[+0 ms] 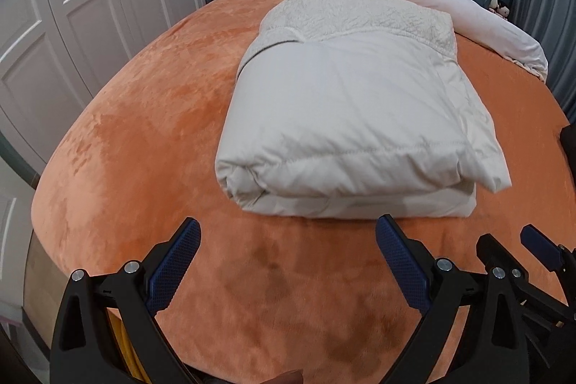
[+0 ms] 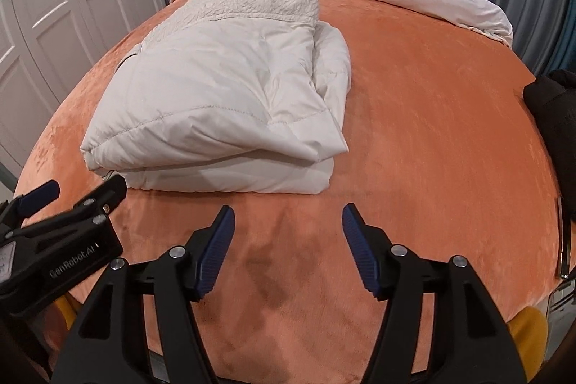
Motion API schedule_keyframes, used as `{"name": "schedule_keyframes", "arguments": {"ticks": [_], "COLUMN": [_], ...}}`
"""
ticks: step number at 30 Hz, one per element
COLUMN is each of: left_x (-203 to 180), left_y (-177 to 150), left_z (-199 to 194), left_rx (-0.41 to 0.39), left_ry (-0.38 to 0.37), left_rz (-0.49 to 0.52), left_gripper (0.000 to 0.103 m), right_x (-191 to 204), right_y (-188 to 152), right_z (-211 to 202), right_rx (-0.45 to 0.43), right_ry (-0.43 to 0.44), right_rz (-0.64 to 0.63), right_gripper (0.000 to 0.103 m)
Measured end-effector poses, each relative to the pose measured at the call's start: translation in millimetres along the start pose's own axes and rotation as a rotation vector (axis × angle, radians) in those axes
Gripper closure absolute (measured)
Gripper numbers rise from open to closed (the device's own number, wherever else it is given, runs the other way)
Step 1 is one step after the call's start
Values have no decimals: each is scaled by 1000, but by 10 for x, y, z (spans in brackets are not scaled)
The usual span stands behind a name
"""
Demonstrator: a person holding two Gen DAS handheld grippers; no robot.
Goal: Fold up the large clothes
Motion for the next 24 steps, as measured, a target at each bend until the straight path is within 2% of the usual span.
{"name": "schedule_keyframes", "arguments": {"ticks": [15,24], "left_x": [29,-31], "left_y": [-230,-383], "left_z": [153,309], "left_rx": [26,36], "left_ry": [33,57], "left_rz": [-13,12], "left_gripper": [8,8], "right_x": [10,-65], "right_y": [-161,-291], "right_z": [100,236], "right_rx": [9,25], "right_ry": [-43,-68], "right_rz": [4,-3], "right_gripper": [40,40]}}
Point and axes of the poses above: each gripper's, at about its wrist camera, not at the fingertips, and z roughly the way its jaws point, x to its left, y to its top, the point moved 8 cm from there along z, roughly the way its jaws point, and after that the axes turned 14 degrees about x, right-handed, at the moved point
